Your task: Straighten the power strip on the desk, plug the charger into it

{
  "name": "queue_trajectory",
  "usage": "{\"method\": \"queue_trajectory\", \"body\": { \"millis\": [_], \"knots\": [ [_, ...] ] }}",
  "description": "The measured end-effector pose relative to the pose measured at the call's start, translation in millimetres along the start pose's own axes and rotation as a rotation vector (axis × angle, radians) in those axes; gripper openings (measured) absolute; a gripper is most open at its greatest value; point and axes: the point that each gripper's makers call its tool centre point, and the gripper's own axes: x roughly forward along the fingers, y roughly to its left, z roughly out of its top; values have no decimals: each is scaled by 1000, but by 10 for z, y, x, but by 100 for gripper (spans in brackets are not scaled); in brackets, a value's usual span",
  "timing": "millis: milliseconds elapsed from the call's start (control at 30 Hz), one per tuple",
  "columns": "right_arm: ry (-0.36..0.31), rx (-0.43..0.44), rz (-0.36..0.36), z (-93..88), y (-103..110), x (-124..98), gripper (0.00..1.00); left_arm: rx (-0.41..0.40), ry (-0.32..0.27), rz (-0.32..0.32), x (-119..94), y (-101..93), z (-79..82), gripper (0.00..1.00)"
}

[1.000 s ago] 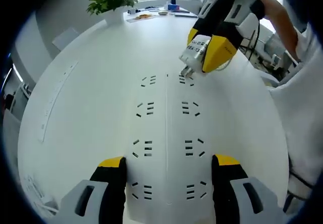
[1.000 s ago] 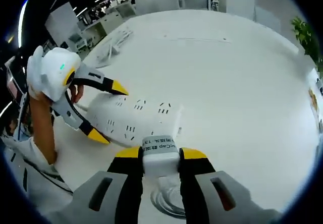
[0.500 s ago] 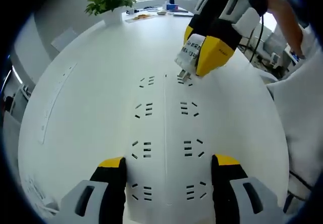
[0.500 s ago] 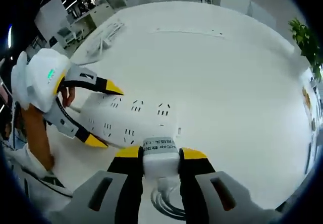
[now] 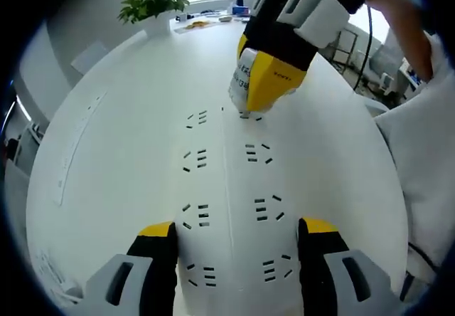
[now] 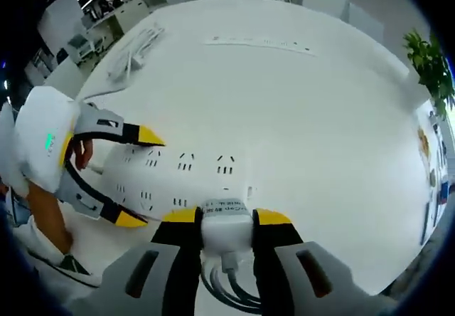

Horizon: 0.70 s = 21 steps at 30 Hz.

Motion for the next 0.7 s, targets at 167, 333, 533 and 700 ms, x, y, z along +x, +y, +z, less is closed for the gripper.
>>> {"method": "queue_trajectory", "body": {
  "millis": [167,333,533,700],
  "knots": [
    [11,-46,-32,-39,24,-6,25,0,2,1,6,-12,3,69],
    [16,-32,-51,-42,25,5,25,-3,6,3,9,-20,2,69],
    [-8,-13,-68,-36,16,14,25,-6,11,7,8,-26,-5,69],
    [8,-20,-74,-162,-2,44,26,-18,13,10,5,-22,-14,70]
  ]
}}
